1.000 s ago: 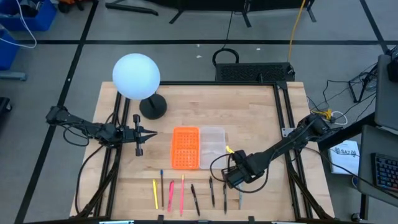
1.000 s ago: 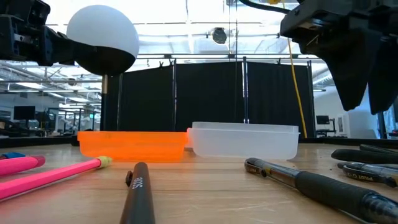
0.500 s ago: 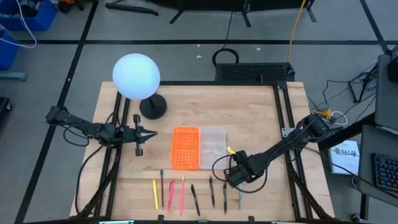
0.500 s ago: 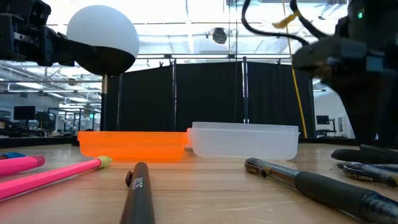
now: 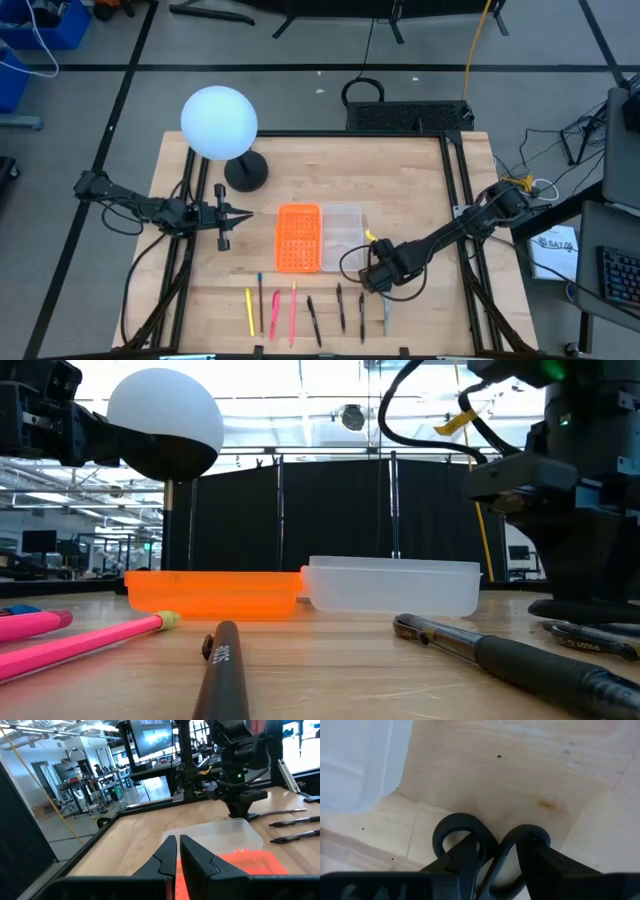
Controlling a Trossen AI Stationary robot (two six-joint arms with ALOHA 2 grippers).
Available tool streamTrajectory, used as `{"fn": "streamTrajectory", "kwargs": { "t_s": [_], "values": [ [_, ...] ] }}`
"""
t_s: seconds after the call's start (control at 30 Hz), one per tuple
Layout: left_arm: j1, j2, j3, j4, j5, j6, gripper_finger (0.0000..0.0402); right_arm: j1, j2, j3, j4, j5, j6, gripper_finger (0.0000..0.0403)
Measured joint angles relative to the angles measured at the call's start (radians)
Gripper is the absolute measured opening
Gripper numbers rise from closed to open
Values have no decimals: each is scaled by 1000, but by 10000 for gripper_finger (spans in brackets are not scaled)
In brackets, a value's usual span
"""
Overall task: Pick & place school supplies into a supply box
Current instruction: Put the black scissors into the orange and white supply box
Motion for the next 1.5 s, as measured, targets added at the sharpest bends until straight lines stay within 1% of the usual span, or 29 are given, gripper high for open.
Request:
{"fn": "streamTrajectory", "kwargs": {
  "t_s": [0.13, 0.23, 0.43, 0.53, 0.67, 0.93, 1.13, 1.2, 1.27, 1.33, 1.43, 1.5],
  "values": [
    [0, 0, 0, 0, 0, -2, 31, 0, 0, -70, 55, -18, -28, 122],
    [0, 0, 0, -1, 0, -2, 31, 0, -6, -132, 129, -20, -23, 106],
    [0, 0, 0, -2, -1, -2, 31, -2, -6, -169, 176, -59, -6, 40],
    [0, 0, 0, -3, -2, -2, 31, -9, -14, -172, 183, -69, -41, 40],
    [0, 0, 0, -4, -1, -2, 31, -21, -58, -175, 182, -80, -53, 40],
    [0, 0, 0, -5, -1, 5, 31, -21, -218, -182, 159, 6, -47, 40],
    [0, 0, 0, -6, -2, -7, 31, -21, -316, -178, 177, 11, -46, 40],
    [0, 0, 0, -6, -1, -22, 31, -24, -353, -177, 192, 57, -50, 40],
    [0, 0, 0, -5, -1, -25, 31, -51, -388, -177, 211, 102, -56, 40],
    [0, 0, 0, -6, -1, -26, 31, -96, -423, -177, 261, 138, -116, 40],
    [0, 0, 0, -6, -1, -27, 31, -182, -445, -150, 327, 149, -250, 40],
    [0, 0, 0, -5, -1, -32, 31, -240, -439, -118, 323, 138, -336, 40]
  ]
}}
